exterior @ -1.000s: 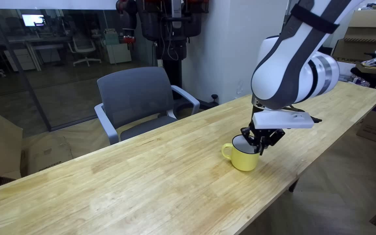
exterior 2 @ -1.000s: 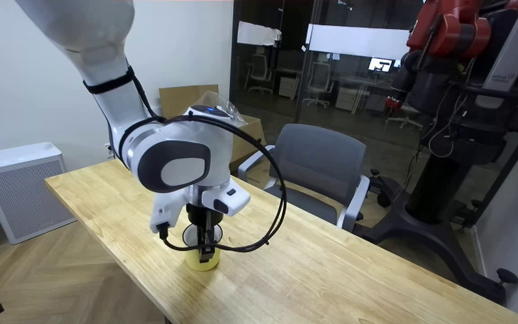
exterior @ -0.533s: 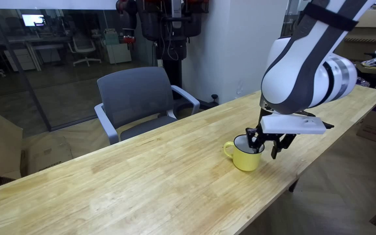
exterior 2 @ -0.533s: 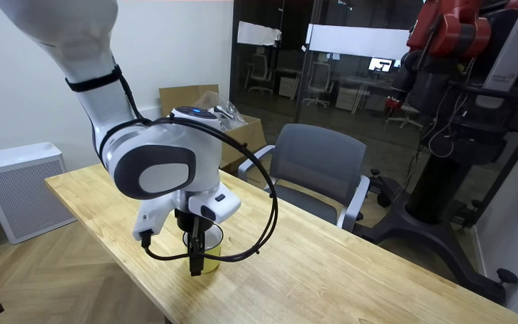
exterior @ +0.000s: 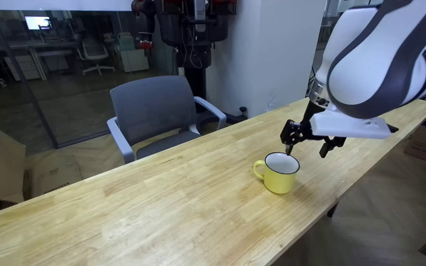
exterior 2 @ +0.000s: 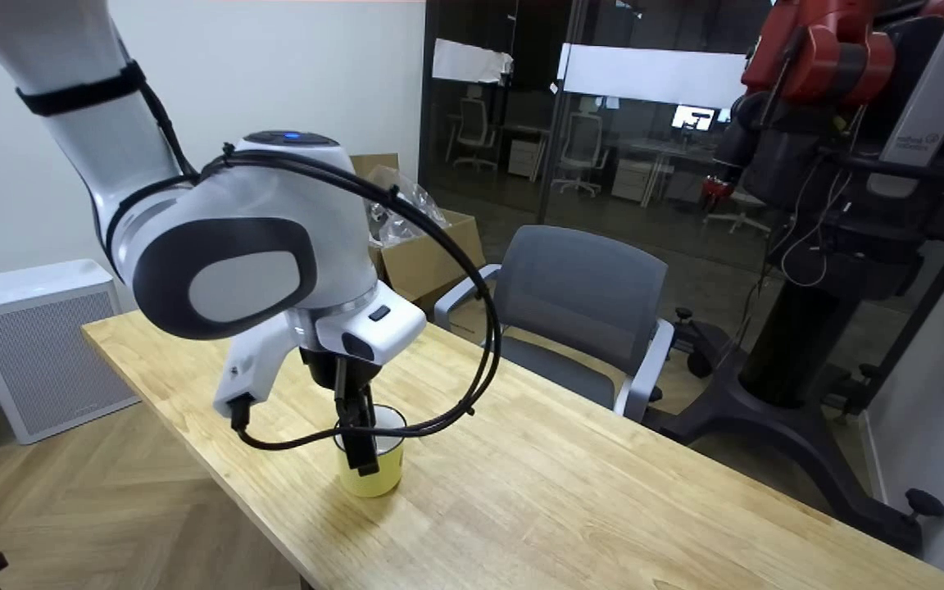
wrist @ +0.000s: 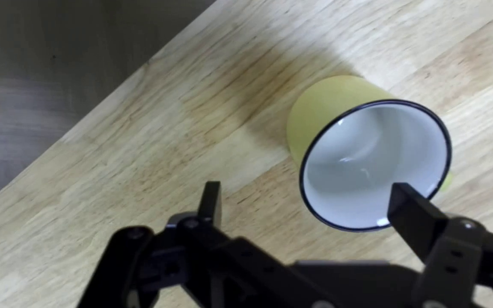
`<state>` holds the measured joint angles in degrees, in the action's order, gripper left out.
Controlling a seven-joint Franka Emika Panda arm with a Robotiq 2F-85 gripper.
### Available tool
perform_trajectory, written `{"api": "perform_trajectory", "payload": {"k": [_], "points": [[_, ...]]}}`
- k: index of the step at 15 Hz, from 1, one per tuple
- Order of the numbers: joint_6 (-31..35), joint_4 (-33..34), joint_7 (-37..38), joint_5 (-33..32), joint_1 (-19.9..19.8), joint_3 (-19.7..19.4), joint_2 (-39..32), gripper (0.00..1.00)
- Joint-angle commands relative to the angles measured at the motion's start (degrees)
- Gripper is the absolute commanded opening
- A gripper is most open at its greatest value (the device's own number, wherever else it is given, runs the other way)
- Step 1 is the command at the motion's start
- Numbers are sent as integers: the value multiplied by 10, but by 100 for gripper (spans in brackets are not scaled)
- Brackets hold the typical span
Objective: Move the yellow mug forwards
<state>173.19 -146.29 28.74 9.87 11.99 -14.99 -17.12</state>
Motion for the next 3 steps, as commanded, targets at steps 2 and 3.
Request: {"api": "perform_trajectory", "payload": {"k": [2, 3], "points": [[3, -6, 1, -4, -5, 6, 7, 100], [3, -6, 1, -4, -6, 6, 4, 100]]}}
